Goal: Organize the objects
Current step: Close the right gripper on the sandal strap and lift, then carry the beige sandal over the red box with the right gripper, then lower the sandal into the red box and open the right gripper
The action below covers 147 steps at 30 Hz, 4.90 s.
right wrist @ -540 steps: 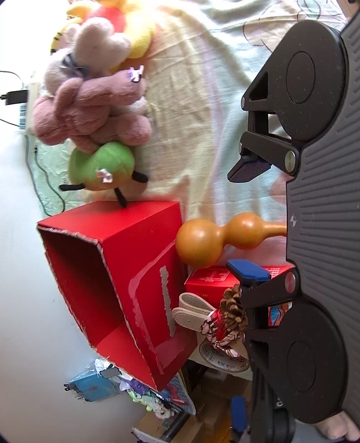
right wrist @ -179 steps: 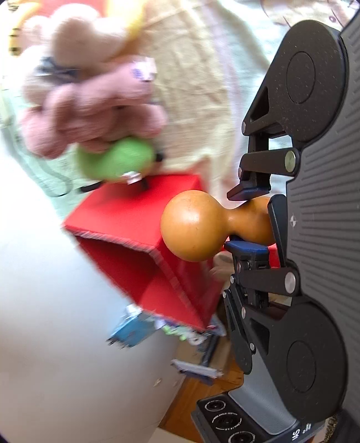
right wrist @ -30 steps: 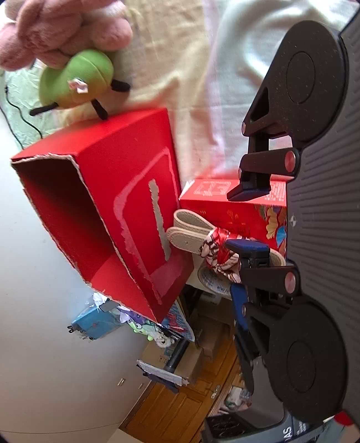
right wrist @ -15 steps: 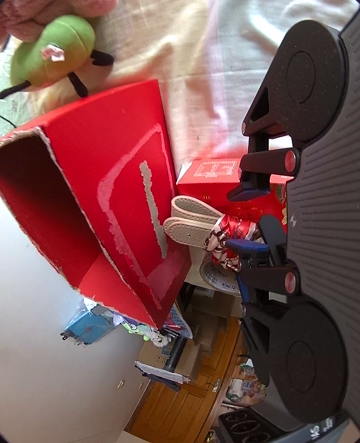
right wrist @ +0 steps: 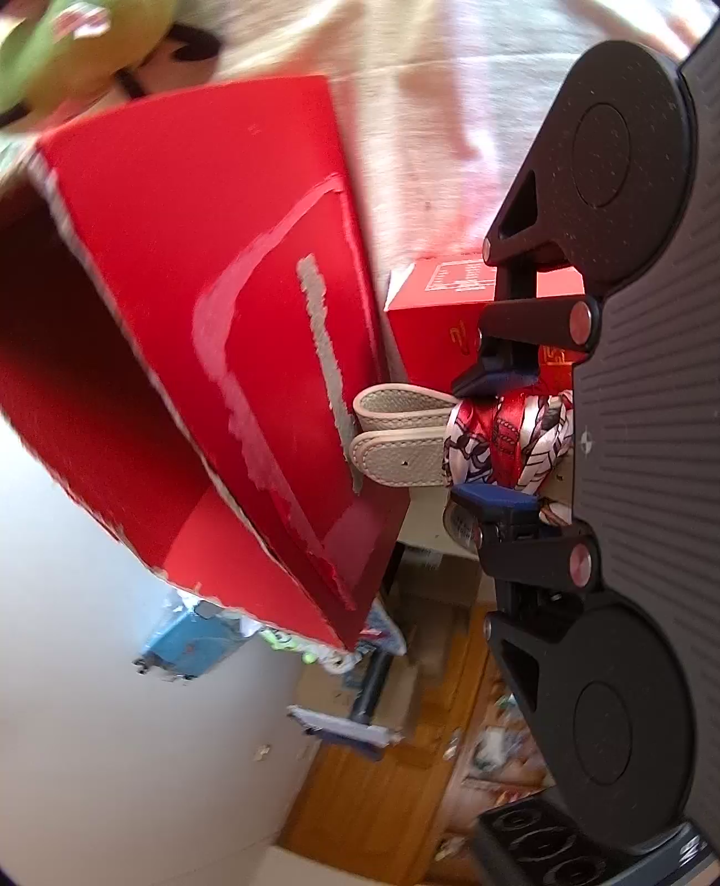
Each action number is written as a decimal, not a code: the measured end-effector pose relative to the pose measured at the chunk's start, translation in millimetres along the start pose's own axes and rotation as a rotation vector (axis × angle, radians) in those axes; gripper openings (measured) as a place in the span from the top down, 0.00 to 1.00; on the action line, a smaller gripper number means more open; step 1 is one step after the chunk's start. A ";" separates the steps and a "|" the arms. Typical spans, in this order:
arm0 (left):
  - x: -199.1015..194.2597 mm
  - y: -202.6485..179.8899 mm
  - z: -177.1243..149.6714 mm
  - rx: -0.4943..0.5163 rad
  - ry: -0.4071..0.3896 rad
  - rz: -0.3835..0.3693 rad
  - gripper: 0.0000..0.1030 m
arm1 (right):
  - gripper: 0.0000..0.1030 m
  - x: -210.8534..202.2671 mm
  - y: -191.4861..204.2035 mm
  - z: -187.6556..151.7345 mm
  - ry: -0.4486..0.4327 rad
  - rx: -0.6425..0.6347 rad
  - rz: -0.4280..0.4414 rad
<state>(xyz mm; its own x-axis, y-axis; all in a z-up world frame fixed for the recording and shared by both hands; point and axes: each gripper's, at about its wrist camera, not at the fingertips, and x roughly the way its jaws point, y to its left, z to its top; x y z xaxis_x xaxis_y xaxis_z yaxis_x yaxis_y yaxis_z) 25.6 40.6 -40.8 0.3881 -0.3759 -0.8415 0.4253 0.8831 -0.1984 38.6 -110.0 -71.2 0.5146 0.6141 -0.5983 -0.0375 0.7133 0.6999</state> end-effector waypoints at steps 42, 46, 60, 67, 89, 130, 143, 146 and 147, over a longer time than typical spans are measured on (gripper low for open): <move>5.0 -89.5 2.3 0.183 -0.016 0.026 0.20 | 0.77 -51.9 -52.6 -12.5 -0.072 0.105 0.044; 13.9 -97.0 4.0 0.193 -0.018 0.049 0.24 | 0.73 -49.9 -56.7 -12.5 -0.067 0.107 0.040; 3.0 -118.9 5.5 0.236 -0.065 0.077 0.38 | 0.73 -63.5 -67.6 -14.1 -0.066 0.095 0.079; -7.7 -122.2 7.8 0.189 -0.093 0.037 0.38 | 0.76 -86.6 -67.0 -17.5 -0.116 0.079 0.144; -98.8 -108.0 96.5 0.241 -0.439 -0.036 0.38 | 0.78 -131.8 23.2 60.9 -0.429 -0.140 0.201; 1.0 79.5 154.0 0.082 -0.219 -0.100 0.44 | 0.86 43.2 3.7 133.0 -0.110 0.086 -0.131; 9.0 82.9 150.2 0.061 -0.188 -0.113 0.47 | 0.77 58.4 26.9 143.9 -0.080 -0.009 -0.242; 19.3 80.5 153.9 0.040 -0.136 -0.186 0.47 | 0.77 36.6 17.8 136.1 -0.150 0.050 -0.198; 24.1 78.5 156.1 0.034 -0.113 -0.199 0.47 | 0.77 30.0 16.5 133.4 -0.171 0.055 -0.197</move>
<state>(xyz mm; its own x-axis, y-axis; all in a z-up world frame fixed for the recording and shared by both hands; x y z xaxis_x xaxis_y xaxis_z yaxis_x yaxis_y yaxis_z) 196.0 57.1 1.8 0.3822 -0.5725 -0.7254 0.5290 0.7792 -0.3363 167.7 -124.8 -25.5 0.6450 0.3955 -0.6539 0.1219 0.7914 0.5990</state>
